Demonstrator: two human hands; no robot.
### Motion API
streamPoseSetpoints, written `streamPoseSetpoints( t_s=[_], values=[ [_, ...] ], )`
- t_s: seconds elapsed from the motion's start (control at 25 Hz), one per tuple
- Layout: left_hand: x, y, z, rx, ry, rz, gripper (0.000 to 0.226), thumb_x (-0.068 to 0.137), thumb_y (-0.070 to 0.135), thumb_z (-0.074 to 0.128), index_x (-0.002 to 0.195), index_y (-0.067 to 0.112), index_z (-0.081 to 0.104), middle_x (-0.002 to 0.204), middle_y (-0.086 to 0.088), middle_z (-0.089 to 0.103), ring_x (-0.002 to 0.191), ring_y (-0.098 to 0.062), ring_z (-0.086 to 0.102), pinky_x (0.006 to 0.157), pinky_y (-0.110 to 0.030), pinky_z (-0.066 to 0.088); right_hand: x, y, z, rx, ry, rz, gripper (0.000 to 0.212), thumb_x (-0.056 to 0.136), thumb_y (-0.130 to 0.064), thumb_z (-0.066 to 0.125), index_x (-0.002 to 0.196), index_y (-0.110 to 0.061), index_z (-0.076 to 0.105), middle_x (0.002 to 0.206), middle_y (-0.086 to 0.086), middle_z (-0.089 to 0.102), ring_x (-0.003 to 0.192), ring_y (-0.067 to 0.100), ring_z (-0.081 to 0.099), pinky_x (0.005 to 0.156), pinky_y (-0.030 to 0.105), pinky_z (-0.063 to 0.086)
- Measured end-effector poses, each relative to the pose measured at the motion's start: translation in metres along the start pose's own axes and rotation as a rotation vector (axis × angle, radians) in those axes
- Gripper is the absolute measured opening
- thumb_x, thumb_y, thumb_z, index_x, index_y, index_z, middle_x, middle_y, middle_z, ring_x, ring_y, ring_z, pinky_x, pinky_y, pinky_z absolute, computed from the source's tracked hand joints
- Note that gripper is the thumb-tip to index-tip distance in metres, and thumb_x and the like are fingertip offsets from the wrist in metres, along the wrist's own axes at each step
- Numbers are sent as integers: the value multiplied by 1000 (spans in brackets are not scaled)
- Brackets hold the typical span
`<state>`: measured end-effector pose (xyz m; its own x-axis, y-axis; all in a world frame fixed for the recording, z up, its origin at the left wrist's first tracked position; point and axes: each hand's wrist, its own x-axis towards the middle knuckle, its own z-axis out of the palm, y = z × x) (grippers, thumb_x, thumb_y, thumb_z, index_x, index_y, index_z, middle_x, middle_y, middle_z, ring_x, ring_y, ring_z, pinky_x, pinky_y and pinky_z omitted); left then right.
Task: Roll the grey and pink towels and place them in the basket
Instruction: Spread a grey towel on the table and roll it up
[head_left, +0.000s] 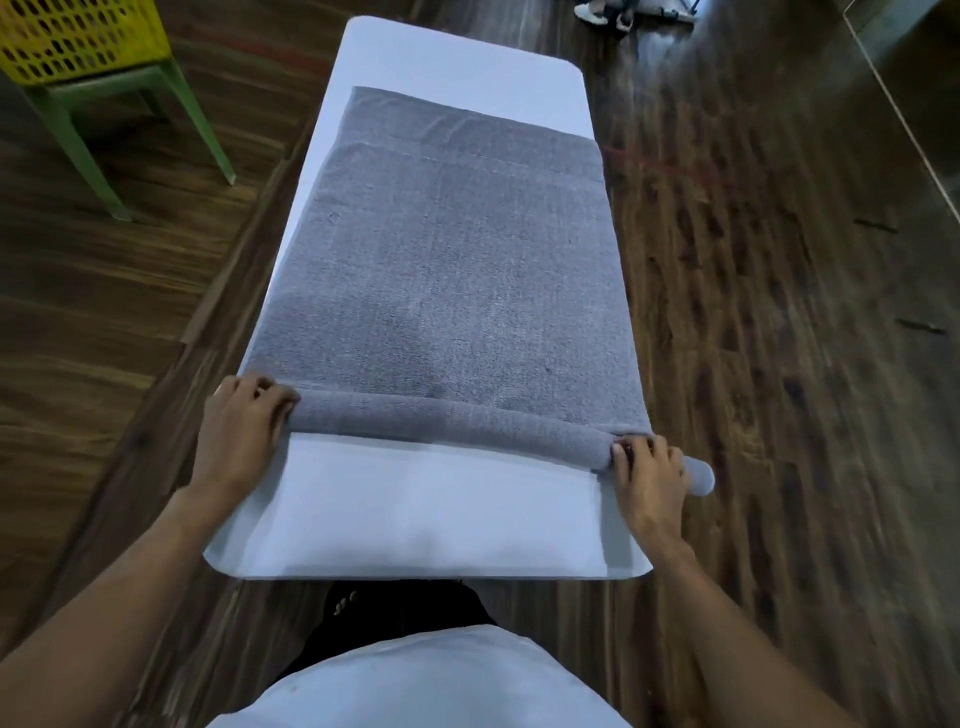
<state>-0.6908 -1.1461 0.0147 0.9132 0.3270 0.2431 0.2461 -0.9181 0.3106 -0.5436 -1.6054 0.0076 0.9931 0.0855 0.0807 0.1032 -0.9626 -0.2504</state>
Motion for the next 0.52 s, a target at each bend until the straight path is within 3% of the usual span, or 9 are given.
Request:
streamPoseSetpoints(
  t_s=[0.08, 0.2, 0.32, 0.52],
  values=[
    [-20, 2, 5, 12, -22, 45, 27, 93, 16, 53, 115, 5, 64, 115, -16, 58, 101, -40, 52, 85, -50, 45, -13, 6, 8, 39, 0, -112, 33, 95, -37, 55, 113, -10, 63, 116, 9, 60, 107, 30, 52, 93, 48, 45],
    [-21, -3, 16, 25, -128, 13, 40, 91, 12, 53, 130, 3, 52, 131, -18, 51, 115, -39, 48, 93, -53, 44, -10, 14, 14, 53, -66, -201, 42, 88, -24, 69, 125, -8, 56, 125, 11, 57, 114, 29, 50, 98, 49, 46],
    [6, 2, 11, -18, -187, -27, 38, 90, 8, 49, 127, 6, 56, 126, -17, 56, 115, -40, 50, 93, -53, 44, 4, 5, 14, 175, -111, -112, 32, 94, -14, 57, 124, -4, 56, 125, 17, 56, 114, 32, 48, 100, 52, 43],
    [-12, -22, -3, -11, -243, 19, 38, 85, 3, 58, 123, 7, 60, 121, -16, 61, 110, -39, 55, 93, -52, 46, -15, -4, 11, 213, -117, -153, 40, 97, -31, 38, 120, -4, 55, 119, 16, 59, 105, 31, 54, 97, 47, 46]
  ],
)
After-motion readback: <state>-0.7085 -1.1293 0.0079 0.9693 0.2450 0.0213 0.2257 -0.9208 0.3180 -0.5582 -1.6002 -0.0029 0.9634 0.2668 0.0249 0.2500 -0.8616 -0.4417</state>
